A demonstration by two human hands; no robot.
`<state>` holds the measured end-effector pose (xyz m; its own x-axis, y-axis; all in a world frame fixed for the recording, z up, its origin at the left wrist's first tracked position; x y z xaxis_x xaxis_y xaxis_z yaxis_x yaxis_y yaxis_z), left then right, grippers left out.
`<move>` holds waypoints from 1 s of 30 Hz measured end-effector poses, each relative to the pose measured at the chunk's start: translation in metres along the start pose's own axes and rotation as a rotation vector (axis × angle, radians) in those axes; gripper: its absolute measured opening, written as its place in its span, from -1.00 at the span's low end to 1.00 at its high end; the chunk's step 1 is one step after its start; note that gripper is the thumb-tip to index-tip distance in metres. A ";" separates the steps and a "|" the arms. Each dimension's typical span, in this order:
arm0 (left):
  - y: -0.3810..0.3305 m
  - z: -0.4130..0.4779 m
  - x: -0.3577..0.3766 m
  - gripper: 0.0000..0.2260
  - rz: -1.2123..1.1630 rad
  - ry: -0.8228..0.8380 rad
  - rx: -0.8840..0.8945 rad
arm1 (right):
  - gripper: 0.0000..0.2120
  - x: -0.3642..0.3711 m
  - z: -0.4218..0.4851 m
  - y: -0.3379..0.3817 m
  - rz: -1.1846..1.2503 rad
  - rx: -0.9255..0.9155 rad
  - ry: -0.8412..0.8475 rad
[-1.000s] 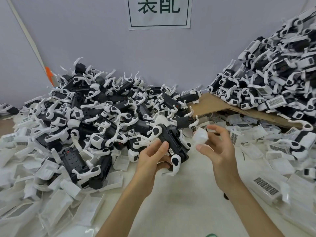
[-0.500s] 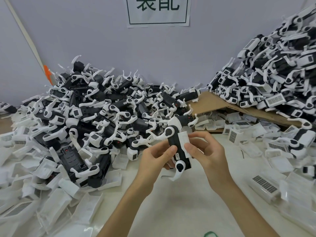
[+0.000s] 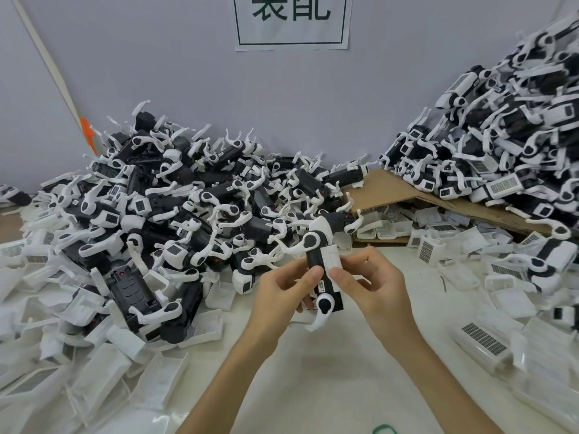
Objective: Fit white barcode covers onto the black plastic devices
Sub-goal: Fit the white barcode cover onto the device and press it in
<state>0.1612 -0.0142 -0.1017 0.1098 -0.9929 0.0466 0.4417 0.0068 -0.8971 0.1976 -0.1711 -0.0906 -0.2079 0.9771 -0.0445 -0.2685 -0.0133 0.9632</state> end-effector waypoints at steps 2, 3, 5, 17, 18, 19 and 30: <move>0.000 0.000 0.001 -0.87 0.009 -0.004 -0.006 | -0.71 0.001 0.000 -0.002 0.015 -0.007 0.004; 0.000 0.001 0.002 -0.87 0.013 -0.012 -0.016 | -0.74 0.000 0.001 -0.004 0.040 0.009 0.009; 0.000 0.001 0.003 -0.81 0.012 -0.023 -0.029 | -0.84 0.000 0.003 -0.007 0.105 0.069 0.028; -0.004 0.000 0.009 -0.62 -0.112 0.063 -0.115 | -0.58 0.003 0.005 -0.011 0.154 0.266 0.164; -0.005 0.000 0.010 -0.63 -0.106 0.074 -0.105 | -0.59 0.002 0.005 -0.010 0.138 0.240 0.163; -0.006 -0.001 0.010 -0.65 -0.099 0.075 -0.095 | -0.61 0.002 0.004 -0.009 0.121 0.213 0.158; 0.000 0.000 0.008 -0.37 -0.176 -0.037 -0.140 | -0.63 0.017 -0.008 -0.010 -0.127 0.057 0.170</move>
<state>0.1622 -0.0225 -0.1011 0.0760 -0.9723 0.2212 0.3291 -0.1850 -0.9260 0.1897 -0.1560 -0.1030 -0.3328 0.9203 -0.2056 -0.2503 0.1240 0.9602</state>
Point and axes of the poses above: each hand's wrist, its own z-axis towards the middle knuckle, its own x-axis out of the palm, y = z × x, the point moved 2 cm from there along z, towards the middle knuckle, and after that the axes turned 11 degrees about x, right-handed, at the moved point
